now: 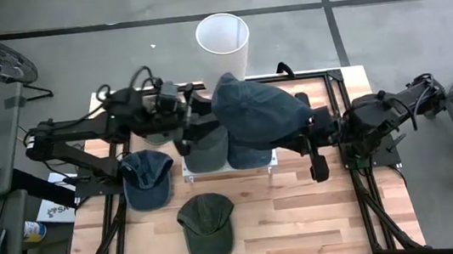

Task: Pick & Place hat
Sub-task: Stack the bottom blue cap on the blue cap on the shelf

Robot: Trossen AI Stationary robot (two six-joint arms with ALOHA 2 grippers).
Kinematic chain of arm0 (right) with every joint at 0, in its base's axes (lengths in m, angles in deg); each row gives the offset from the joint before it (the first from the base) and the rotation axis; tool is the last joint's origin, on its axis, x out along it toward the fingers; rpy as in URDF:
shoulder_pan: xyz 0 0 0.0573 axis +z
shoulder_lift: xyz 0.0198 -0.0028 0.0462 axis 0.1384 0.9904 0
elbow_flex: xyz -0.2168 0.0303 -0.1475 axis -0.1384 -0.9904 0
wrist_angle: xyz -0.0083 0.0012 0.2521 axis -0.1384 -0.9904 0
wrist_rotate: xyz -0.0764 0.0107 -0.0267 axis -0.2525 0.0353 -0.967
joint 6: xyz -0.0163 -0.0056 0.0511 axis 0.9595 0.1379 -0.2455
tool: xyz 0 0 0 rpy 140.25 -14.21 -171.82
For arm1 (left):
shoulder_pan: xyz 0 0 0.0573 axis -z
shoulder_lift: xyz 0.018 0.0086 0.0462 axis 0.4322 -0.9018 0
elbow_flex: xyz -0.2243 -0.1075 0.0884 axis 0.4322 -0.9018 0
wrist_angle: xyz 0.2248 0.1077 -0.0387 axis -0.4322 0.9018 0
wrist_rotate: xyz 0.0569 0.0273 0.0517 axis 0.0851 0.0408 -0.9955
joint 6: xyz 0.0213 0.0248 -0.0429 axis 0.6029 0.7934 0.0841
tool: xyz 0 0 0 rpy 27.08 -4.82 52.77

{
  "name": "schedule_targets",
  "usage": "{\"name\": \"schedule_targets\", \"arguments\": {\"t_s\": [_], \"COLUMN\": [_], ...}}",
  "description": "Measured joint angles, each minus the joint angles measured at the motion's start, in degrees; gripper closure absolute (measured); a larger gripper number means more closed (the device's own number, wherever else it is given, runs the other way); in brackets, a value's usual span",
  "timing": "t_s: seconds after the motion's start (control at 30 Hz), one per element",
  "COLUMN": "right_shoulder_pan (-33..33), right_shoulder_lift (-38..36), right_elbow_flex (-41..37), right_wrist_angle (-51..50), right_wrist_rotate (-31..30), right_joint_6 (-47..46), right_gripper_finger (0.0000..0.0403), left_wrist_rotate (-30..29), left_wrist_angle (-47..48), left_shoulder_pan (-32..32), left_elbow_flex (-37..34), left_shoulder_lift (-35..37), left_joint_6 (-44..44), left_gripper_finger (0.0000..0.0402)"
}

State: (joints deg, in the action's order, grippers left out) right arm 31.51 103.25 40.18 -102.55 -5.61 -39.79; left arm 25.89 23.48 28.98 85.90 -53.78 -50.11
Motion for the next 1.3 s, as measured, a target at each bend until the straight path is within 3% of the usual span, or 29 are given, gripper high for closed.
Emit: {"name": "schedule_targets", "arguments": {"t_s": [0.4, 0.83, 1.1, 1.3], "right_shoulder_pan": [-0.09, -0.14, -1.49, -2.44], "right_shoulder_lift": [-0.58, -3.26, -3.19, -2.89], "right_elbow_flex": [0.0, 0.0, 0.0, 0.0], "right_wrist_angle": [-1.42, -0.16, -0.87, 0.06], "right_wrist_rotate": [-2.04, 9.6, 10.12, 11.81], "right_joint_6": [3.0, 4.62, 4.55, 4.17], "right_gripper_finger": [0.0402, 0.0402, 0.0402, 0.0402], "left_wrist_rotate": [0.42, 5.94, 12.39, 12.58], "left_wrist_angle": [-0.13, 0.03, -2.36, -2.6], "left_shoulder_pan": [0.0, 0.02, 0.0, 0.0], "left_elbow_flex": [0.0, 0.0, 0.0, 0.0], "left_shoulder_lift": [-1.52, -1.54, -1.58, -1.58], "left_joint_6": [-0.93, 0.75, 0.78, 0.77], "left_gripper_finger": [0.0172, 0.0172, 0.0172, 0.0172]}}
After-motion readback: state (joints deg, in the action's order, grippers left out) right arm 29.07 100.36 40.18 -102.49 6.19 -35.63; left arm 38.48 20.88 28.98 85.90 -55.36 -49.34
